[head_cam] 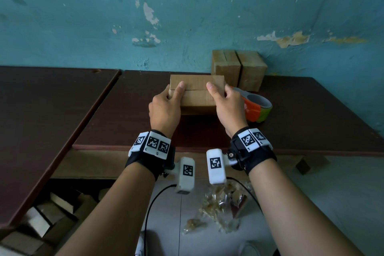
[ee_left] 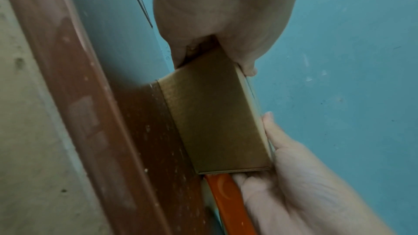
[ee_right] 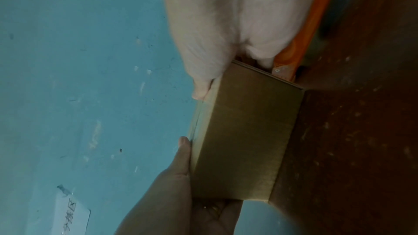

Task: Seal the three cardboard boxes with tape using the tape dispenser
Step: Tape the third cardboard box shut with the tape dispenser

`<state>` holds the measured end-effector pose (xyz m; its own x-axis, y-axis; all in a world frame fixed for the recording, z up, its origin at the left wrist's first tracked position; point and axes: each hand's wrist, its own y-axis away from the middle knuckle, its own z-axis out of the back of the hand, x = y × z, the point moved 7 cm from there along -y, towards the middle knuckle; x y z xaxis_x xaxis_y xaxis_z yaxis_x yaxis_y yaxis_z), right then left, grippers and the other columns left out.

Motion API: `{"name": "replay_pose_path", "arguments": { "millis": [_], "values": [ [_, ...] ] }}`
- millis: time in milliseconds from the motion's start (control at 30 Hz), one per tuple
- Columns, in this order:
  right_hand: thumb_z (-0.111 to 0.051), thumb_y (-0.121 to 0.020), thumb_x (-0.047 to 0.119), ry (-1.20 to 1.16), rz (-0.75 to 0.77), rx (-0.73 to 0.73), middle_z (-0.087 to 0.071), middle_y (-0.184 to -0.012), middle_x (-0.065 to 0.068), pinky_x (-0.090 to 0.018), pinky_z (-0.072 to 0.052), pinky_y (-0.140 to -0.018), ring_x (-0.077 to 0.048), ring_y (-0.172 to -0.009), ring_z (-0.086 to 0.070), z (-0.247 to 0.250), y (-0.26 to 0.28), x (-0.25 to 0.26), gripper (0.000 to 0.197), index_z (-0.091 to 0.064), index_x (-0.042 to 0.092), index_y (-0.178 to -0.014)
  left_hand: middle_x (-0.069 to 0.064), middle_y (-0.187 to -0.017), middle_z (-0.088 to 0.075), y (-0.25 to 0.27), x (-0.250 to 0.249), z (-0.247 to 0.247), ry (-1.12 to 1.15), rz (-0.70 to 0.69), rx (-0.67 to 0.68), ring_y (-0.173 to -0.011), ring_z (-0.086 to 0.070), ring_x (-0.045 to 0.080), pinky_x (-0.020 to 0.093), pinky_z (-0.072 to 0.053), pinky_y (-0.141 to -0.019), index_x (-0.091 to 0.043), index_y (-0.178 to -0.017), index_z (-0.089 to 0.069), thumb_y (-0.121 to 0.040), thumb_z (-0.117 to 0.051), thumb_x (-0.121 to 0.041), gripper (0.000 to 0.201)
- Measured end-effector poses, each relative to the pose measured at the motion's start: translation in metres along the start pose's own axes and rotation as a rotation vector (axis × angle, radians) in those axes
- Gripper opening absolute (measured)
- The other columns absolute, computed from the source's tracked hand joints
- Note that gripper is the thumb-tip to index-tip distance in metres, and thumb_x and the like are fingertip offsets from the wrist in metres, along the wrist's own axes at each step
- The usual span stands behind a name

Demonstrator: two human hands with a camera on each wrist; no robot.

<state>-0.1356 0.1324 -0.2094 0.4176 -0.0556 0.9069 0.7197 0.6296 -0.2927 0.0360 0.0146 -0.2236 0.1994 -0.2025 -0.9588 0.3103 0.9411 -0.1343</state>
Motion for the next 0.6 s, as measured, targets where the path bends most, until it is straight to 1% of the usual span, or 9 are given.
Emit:
{"name": "replay_pose_path", "arguments": {
  "millis": [67, 100, 167, 200, 267, 333, 400, 500, 600],
  "values": [
    [-0.055, -0.105, 0.055, 0.011, -0.022, 0.012, -0.070, -0.118, 0.014, -0.025, -0.052, -0.096, 0.003, -0.109, -0.064, 0.001, 0.002, 0.003, 0.053, -0.062, 0.018, -0.142, 0.004, -0.132, -0.073, 0.000, 0.000, 0.000, -0.001, 0.003, -0.004, -0.127, -0.065, 0.027, 0.052, -0.052, -0.109, -0.020, -0.127, -0.074, -0.079, -0.046, -0.097, 0.095],
    [-0.051, -0.108, 0.052, 0.008, -0.043, 0.008, -0.068, -0.102, 0.015, -0.022, -0.049, -0.084, 0.009, -0.091, -0.061, 0.002, 0.002, 0.003, 0.048, -0.064, 0.016, -0.138, 0.004, -0.131, -0.073, -0.001, 0.000, 0.000, -0.008, 0.008, -0.007, -0.127, -0.064, 0.027, 0.052, -0.051, -0.109, -0.019, -0.128, -0.073, -0.083, -0.044, -0.094, 0.092],
    [-0.046, -0.112, 0.046, -0.004, -0.068, -0.004, -0.051, -0.064, 0.012, -0.024, -0.040, -0.061, 0.004, -0.054, -0.046, 0.006, 0.001, 0.002, 0.048, -0.069, 0.006, -0.104, 0.001, -0.119, -0.074, -0.003, -0.002, -0.001, -0.015, 0.008, 0.007, -0.121, -0.064, 0.027, 0.050, -0.051, -0.108, -0.019, -0.120, -0.075, -0.096, -0.041, -0.082, 0.076],
    [-0.046, -0.111, 0.045, -0.007, -0.072, -0.004, -0.044, -0.056, 0.010, -0.028, -0.039, -0.059, -0.002, -0.050, -0.042, 0.007, 0.001, 0.001, 0.050, -0.065, 0.003, -0.092, 0.000, -0.110, -0.072, -0.003, -0.003, 0.000, -0.007, 0.014, 0.012, -0.114, -0.065, 0.026, 0.048, -0.052, -0.104, -0.020, -0.110, -0.076, -0.101, -0.040, -0.075, 0.066],
    [-0.048, -0.109, 0.046, 0.002, -0.064, -0.009, -0.044, -0.052, 0.010, -0.036, -0.040, -0.061, -0.008, -0.053, -0.044, 0.011, -0.001, 0.001, 0.048, -0.061, 0.012, -0.078, 0.000, -0.104, -0.069, -0.002, -0.005, 0.001, 0.018, 0.052, 0.031, -0.104, -0.064, 0.023, 0.045, -0.052, -0.097, -0.020, -0.102, -0.073, -0.109, -0.037, -0.063, 0.056],
    [-0.052, -0.106, 0.049, 0.050, -0.050, -0.016, -0.059, -0.066, 0.012, -0.038, -0.047, -0.068, -0.009, -0.066, -0.056, 0.017, -0.003, 0.003, 0.039, -0.067, 0.018, -0.089, 0.004, -0.135, -0.065, -0.006, -0.004, -0.001, 0.102, 0.071, 0.073, -0.127, -0.059, 0.024, 0.044, -0.047, -0.111, -0.017, -0.135, -0.066, -0.111, -0.041, -0.052, 0.049],
    [-0.055, -0.103, 0.054, 0.098, -0.050, -0.012, -0.070, -0.095, 0.007, -0.040, -0.055, -0.082, -0.012, -0.091, -0.065, 0.022, -0.003, 0.006, 0.039, -0.070, 0.020, -0.117, 0.002, -0.160, -0.047, -0.010, -0.005, -0.002, 0.170, 0.060, 0.107, -0.146, -0.044, 0.021, 0.040, -0.037, -0.121, -0.017, -0.161, -0.038, -0.106, -0.057, -0.043, 0.064],
    [-0.062, -0.094, 0.061, 0.099, -0.120, 0.024, -0.072, -0.105, 0.005, -0.046, -0.059, -0.091, -0.014, -0.101, -0.067, 0.023, -0.006, -0.004, 0.043, -0.071, 0.024, -0.115, 0.007, -0.149, -0.042, -0.014, -0.008, 0.002, 0.079, -0.027, 0.038, -0.137, -0.046, 0.024, 0.041, -0.041, -0.119, -0.011, -0.148, -0.037, -0.096, -0.075, -0.042, 0.072],
    [-0.067, -0.088, 0.064, 0.083, -0.167, 0.011, -0.073, -0.097, 0.003, -0.052, -0.061, -0.091, -0.016, -0.095, -0.069, 0.023, -0.003, -0.007, 0.042, -0.069, 0.023, -0.098, 0.009, -0.137, -0.034, -0.009, -0.015, 0.007, -0.183, -0.053, -0.098, -0.131, -0.036, 0.030, 0.046, -0.035, -0.116, -0.011, -0.130, -0.037, -0.094, -0.071, -0.057, 0.067]
  ]
}}
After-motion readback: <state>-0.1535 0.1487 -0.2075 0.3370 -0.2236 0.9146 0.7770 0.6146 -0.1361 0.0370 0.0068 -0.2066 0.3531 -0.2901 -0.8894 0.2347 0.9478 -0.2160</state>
